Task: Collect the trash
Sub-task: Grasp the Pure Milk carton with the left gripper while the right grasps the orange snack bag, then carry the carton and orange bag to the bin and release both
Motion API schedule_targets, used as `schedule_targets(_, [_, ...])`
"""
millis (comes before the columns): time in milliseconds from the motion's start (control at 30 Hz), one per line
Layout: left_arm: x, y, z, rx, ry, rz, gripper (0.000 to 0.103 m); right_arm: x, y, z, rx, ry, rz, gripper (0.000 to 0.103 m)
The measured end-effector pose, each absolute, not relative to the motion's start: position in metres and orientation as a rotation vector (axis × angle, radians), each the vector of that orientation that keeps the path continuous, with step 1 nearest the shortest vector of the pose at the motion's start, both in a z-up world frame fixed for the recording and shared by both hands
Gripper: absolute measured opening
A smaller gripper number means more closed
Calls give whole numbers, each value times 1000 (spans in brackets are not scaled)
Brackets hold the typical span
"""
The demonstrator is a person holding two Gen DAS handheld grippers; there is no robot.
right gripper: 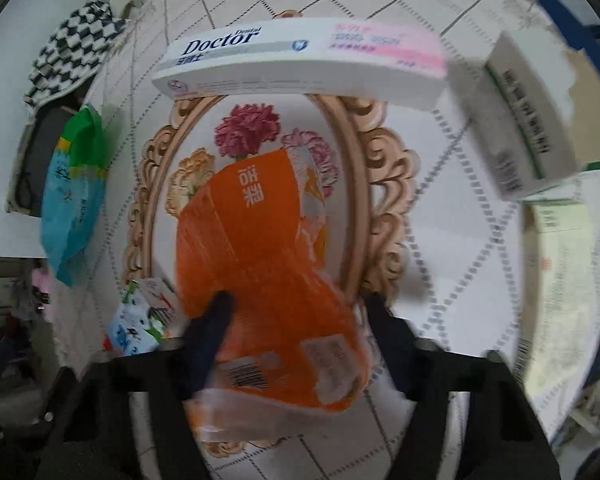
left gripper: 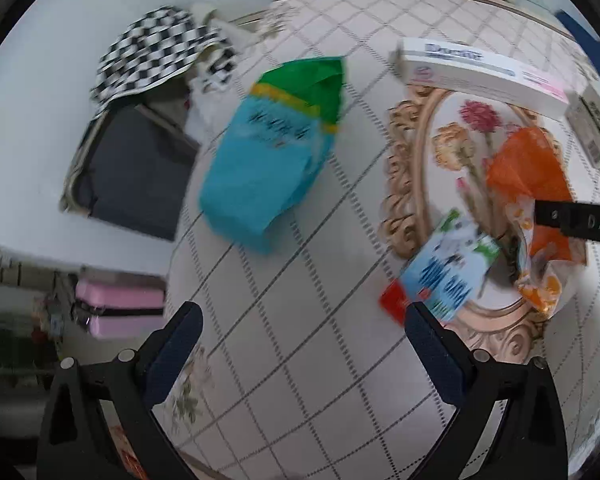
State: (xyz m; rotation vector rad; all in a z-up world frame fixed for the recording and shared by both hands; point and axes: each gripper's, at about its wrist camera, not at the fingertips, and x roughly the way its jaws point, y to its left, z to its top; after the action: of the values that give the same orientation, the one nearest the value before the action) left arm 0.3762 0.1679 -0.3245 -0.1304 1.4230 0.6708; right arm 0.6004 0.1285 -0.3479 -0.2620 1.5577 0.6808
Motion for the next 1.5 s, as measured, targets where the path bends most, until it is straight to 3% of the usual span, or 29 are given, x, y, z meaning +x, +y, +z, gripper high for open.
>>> schedule_targets(100, [398,160,-328,-117,1432,526,102,601,116,-341,-232,1521,691,26])
schedule_targets(200, [417,144,-339,-92,1480,358,102,607,91,-327,-187,1489,650,17])
schedule_targets(367, [440,122,-371,34,1566,234,100,619,52,-314,-150,1471,556,16])
schedule_targets(433, [443,118,-380,30,1592,209,87,623,44,-316,-154,1476,524,16])
schedule_targets(533, [445,117,-387,5,1609,197,57,626,37,-321,-147,1490,507,16])
schedule_targets(567, [444,118,-388,-9,1608,198,54,627,36,-322,-147,1488,504,16])
schedule_targets(1133, [356,115,-297,-234,1343,422,52,571,16,-257,-122,1320,522,6])
schedule_targets(1500, [224,72,-231,-310,1156,301,52,411,-58,-186,-52,1200,471,5])
